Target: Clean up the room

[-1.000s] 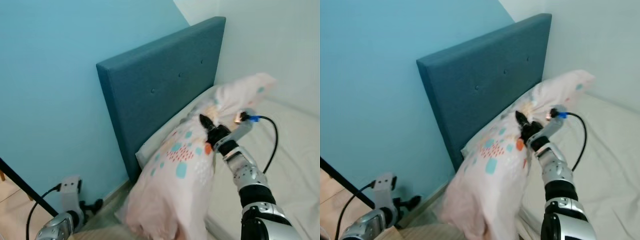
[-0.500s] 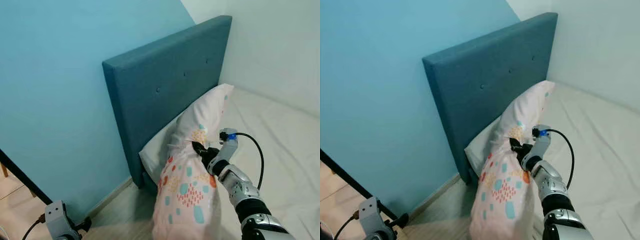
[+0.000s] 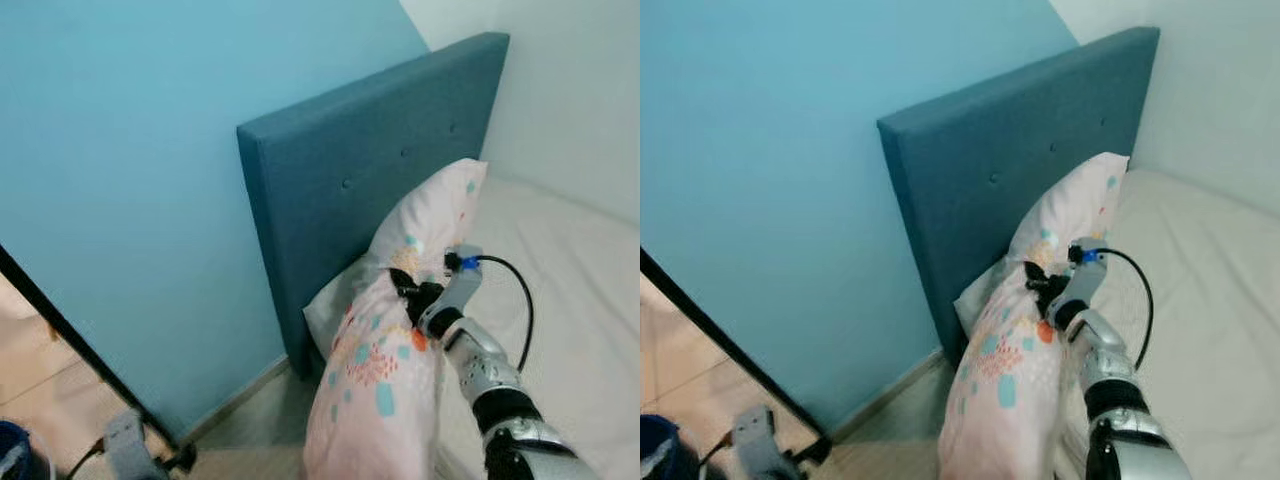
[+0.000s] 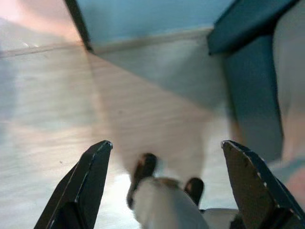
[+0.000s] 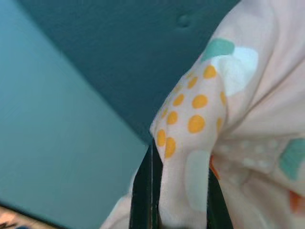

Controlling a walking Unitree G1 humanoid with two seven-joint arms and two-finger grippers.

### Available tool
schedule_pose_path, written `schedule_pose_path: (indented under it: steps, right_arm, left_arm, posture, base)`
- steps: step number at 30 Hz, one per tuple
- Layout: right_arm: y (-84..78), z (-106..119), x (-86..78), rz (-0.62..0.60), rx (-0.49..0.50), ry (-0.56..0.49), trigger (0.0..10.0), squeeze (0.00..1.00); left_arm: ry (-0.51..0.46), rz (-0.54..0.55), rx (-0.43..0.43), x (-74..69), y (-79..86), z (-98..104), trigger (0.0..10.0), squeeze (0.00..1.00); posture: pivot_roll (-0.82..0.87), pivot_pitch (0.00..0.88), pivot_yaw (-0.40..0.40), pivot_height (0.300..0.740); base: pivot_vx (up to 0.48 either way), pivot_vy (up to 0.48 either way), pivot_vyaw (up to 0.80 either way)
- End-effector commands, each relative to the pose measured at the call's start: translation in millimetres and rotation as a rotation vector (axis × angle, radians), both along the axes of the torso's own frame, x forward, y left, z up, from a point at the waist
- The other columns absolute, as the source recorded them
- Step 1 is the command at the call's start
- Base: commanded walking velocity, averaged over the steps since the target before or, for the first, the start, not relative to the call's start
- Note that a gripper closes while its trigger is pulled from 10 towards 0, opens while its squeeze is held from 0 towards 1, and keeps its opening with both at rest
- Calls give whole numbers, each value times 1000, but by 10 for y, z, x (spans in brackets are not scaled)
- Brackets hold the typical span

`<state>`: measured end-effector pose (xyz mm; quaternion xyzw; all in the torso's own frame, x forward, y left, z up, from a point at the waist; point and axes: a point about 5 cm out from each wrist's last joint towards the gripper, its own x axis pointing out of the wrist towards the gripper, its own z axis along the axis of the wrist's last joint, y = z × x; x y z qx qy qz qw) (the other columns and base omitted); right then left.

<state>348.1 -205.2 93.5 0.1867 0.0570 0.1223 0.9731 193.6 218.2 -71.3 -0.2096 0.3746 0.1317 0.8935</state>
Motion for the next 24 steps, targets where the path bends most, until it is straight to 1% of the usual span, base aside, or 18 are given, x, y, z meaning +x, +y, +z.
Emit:
schedule_pose_path:
  steps: [1,6,24]
  right_arm:
    - [43,237,108,-12,11,-115,10000,0]
    - [-12,301,138,-53,24,-138,10000,0]
    - [-15,337,156,-70,42,-156,10000,0]
  left_arm:
    - [11,-14,15,-34,18,-14,10000,0]
    - [24,-33,7,-64,-33,-41,10000,0]
    - [20,-59,1,-46,-89,-43,10000,0]
  posture:
    - [-121,8,38,740]
    - [-120,0,38,740]
    - [-121,7,46,740]
  base:
    - [289,0,0]
    - [301,0,0]
    - [319,0,0]
